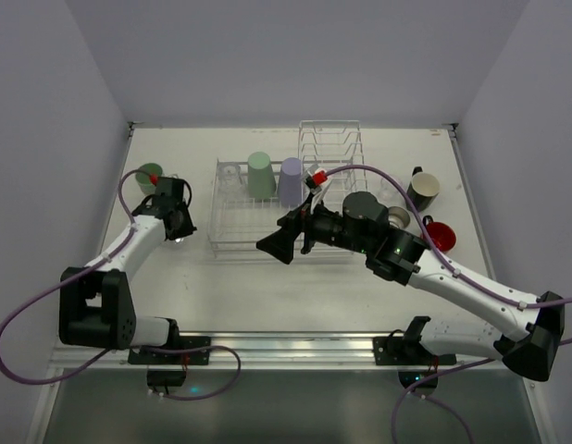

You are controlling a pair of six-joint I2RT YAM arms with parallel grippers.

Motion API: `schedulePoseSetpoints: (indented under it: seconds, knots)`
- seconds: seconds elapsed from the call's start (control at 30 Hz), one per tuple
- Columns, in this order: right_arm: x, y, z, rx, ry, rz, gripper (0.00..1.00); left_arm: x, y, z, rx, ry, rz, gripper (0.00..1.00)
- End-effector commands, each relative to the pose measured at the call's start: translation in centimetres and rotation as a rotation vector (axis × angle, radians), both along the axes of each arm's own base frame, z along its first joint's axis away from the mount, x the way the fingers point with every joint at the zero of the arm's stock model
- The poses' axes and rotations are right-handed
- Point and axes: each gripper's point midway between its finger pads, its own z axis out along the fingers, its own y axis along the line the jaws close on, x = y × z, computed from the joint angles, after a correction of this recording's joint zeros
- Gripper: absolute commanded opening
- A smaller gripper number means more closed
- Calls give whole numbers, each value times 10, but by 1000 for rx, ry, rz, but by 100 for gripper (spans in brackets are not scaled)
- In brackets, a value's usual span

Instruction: Unload the cups from the dish rack

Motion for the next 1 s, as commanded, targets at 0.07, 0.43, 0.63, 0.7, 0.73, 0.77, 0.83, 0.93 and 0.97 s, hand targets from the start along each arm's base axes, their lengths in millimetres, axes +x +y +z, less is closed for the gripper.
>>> schedulePoseSetpoints:
  seconds: [0.07, 0.43, 0.63, 0.7, 0.73, 0.77, 0.83, 0.93, 0.97]
  knots:
    - [-3, 1, 6, 15, -35, 7, 99, 20, 4, -9, -2, 8, -39, 0]
    - [-1, 5, -1, -4, -36, 7, 99, 22, 7, 16, 12, -74, -49, 41]
    - [6, 9, -3, -57, -58, 8, 97, 18, 4, 40, -3, -154, -70, 61]
    - [9, 11, -1, -80, -74, 10, 94, 16, 3, 44, -6, -166, -76, 67]
    - [10, 12, -1, -90, -79, 13, 93, 15, 3, 50, -7, -187, -80, 69]
    - [12, 14, 8, -86, -95, 14, 91, 15, 2, 54, -8, -200, -81, 72]
    - [16, 19, 11, -120, -119, 26, 83, 16, 1, 72, -15, -268, -87, 78]
    - [22, 27, -4, -209, -125, 61, 70, 14, -7, 110, -50, -408, -115, 82]
    - [24, 32, 8, -204, -147, 69, 65, 15, -11, 122, -65, -464, -133, 85]
